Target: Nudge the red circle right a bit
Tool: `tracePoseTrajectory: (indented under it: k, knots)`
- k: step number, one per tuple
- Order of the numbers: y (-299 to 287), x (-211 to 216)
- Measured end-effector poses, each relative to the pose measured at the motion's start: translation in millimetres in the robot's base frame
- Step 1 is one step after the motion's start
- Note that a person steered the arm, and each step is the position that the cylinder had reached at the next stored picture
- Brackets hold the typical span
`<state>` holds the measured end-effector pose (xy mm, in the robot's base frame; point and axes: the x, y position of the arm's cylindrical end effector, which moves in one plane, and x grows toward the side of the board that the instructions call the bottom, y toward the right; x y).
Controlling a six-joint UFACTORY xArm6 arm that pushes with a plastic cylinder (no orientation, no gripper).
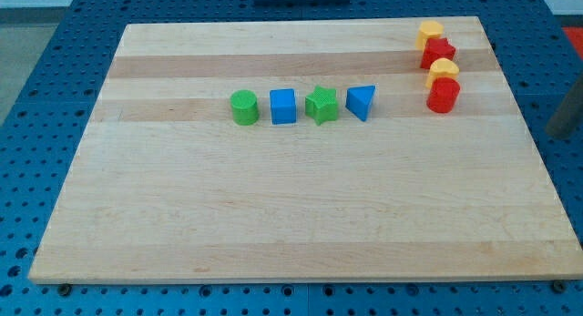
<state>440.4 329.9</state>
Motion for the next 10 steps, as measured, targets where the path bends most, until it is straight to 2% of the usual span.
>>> tracePoseTrajectory:
  k: [2, 4, 5, 6, 8, 10]
  knots:
    - [-17.3, 1.0]
    - [-175.7, 1.9]
    - [-195.7, -30.4]
    - [-195.7, -57.4]
    - [-171.1, -60.4]
    - [-171.1, -58.8]
